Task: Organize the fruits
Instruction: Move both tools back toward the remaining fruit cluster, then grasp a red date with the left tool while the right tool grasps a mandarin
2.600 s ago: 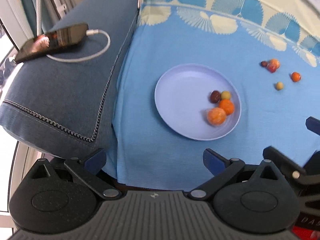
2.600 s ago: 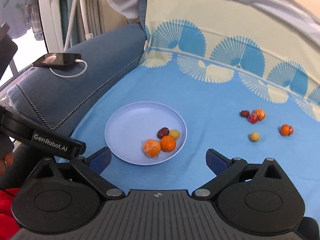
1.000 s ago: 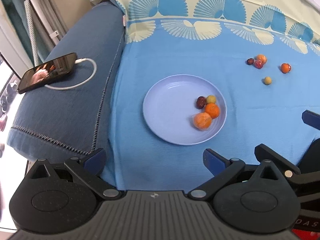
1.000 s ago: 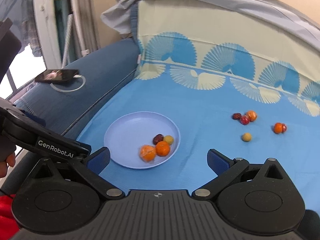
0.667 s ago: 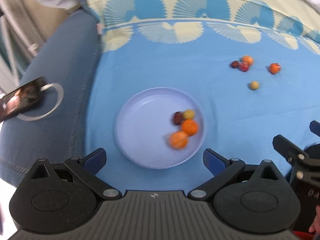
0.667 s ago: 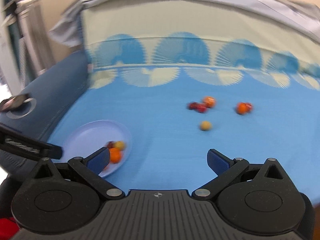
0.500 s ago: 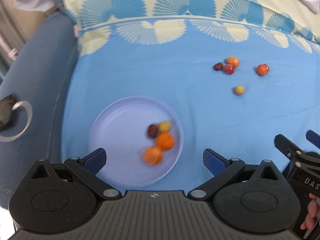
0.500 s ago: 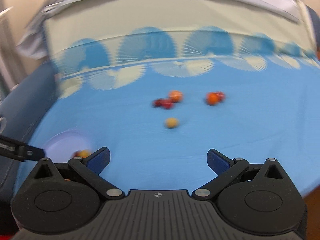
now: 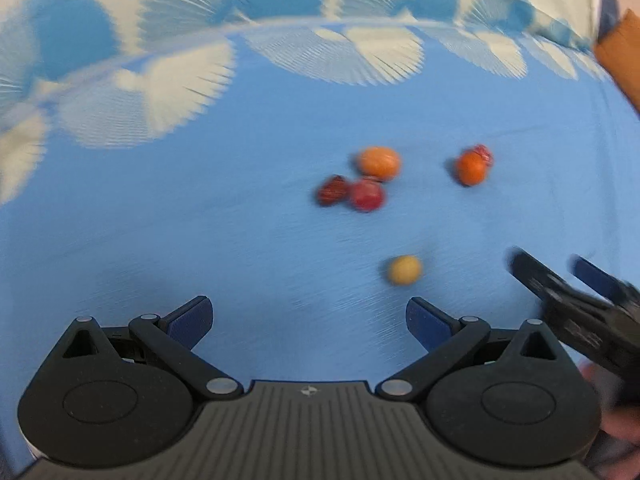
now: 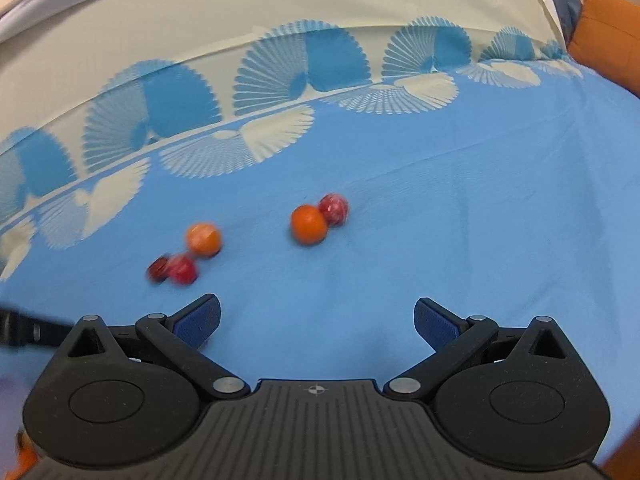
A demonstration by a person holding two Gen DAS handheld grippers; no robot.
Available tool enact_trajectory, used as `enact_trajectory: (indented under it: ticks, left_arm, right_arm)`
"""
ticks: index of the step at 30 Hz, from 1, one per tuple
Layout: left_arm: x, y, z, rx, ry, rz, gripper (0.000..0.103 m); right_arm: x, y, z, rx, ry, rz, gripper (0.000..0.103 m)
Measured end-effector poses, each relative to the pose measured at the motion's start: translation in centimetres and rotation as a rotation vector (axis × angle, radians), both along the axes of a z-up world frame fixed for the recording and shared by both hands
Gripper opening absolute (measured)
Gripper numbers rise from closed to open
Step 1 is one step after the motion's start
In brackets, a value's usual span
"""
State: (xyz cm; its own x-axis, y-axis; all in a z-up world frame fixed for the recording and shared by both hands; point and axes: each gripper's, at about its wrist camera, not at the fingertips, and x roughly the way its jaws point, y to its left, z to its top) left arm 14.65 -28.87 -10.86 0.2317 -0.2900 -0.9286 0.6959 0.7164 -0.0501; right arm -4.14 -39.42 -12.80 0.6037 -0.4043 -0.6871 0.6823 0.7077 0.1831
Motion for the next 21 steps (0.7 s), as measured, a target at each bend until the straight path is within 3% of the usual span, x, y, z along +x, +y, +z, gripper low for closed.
enact_trajectory:
  ticks: [3,5,9,11,13,17,19,20,21]
  left_arm:
    - [2.3,-1.9,-1.7,-0.044,0.092,0.058,0.103]
    - [3.4,-3.2,-2.6,-0.047,0.104,0.097,0.103]
    - [5.0,-4.9,-3.7,0.002,-0.003,0.114,0.103]
    - [5.7,-5.5,-4.3,0.055,-0.047,0.047,0.102]
    - [6.1,-5.8,-4.7,0.082,-0.049,-0.103,0.099]
    - [6.9,-5.5,-5.1,0.117,-0.157,-0.213,0.097]
    - [7.5,-6.2,-5.7,0.113,-0.140,-0.275,0.088]
    - [7.3,-6.8,-6.2,0.123,-0.133,-0.324,0.079]
    - [7.2,-7.3,-6.6,0.135,-0.134,-0.366,0.077]
  right_arm:
    - [3.1,-1.8,-2.3,-0.004,0.012,0.002,0.102]
    - [4.7,-2.8,-3.3,0.007,0.018,0.015,0.102]
    - [7.4,-4.4,-4.5,-0.017,0.013,0.034,0.100]
    - [8.4,-4.7,-4.7,0.003,0.009,0.059,0.091]
    - [9.4,-4.3,-4.7,-0.031,0.019,0.073,0.084]
    - [10.6,-4.5,-5.1,-0.058,0.008,0.048,0.084]
    - [11.0,-4.8,-5.3,-0.075,0.009,0.039,0.084]
    - [11.1,-4.8,-5.5,-0.086,0.010,0.042,0.085]
    - [11.1,-4.6,-5.7,-0.097,0.007,0.050,0.088]
